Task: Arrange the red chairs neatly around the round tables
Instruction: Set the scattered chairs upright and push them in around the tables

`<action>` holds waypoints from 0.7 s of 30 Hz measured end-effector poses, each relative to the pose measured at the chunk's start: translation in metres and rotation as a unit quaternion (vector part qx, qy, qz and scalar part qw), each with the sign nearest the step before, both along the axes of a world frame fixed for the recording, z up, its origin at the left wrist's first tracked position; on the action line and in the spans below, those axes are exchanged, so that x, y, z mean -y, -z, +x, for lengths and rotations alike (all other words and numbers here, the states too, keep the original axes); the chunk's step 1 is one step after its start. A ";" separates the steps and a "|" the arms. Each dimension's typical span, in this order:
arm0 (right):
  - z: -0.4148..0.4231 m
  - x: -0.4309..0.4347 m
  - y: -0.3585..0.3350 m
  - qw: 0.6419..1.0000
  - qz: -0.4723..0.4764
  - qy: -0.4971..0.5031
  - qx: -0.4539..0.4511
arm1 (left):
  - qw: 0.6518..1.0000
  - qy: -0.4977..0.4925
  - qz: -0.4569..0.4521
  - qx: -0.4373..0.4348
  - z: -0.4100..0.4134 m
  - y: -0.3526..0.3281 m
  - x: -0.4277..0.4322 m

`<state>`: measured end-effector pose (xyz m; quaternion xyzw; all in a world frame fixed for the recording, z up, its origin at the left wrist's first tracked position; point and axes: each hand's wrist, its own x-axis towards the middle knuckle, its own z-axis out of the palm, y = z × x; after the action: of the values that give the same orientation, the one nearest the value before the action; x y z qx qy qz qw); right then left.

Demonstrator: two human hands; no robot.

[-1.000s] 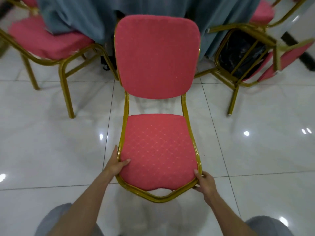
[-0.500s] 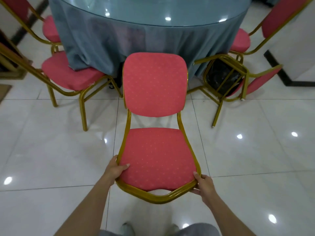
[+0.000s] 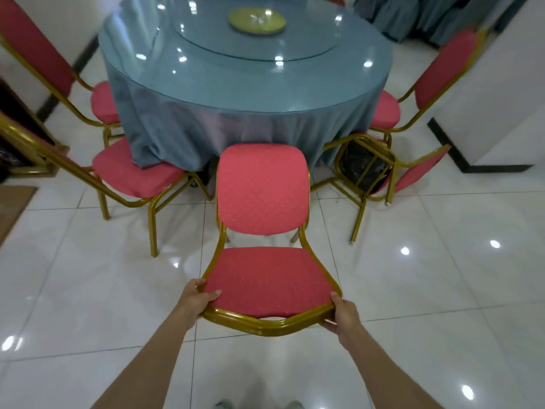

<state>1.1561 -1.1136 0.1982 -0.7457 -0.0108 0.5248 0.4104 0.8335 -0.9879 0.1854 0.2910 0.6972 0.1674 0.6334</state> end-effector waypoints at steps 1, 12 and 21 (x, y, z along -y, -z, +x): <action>-0.001 0.000 -0.010 1.000 -0.010 0.008 -0.008 | 1.000 0.012 -0.002 -0.006 0.002 -0.013 0.000; -0.017 -0.049 -0.089 0.996 0.088 0.001 -0.007 | 0.999 0.016 0.050 0.013 0.017 -0.103 -0.043; 0.034 -0.129 -0.102 0.997 0.063 -0.046 0.019 | 0.957 0.191 0.130 -0.176 0.063 -0.121 -0.110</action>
<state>1.1900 -0.9844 0.3003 -0.7266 -0.0861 0.5276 0.4315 0.8965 -0.8774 0.3059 0.5238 0.7012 0.0785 0.4772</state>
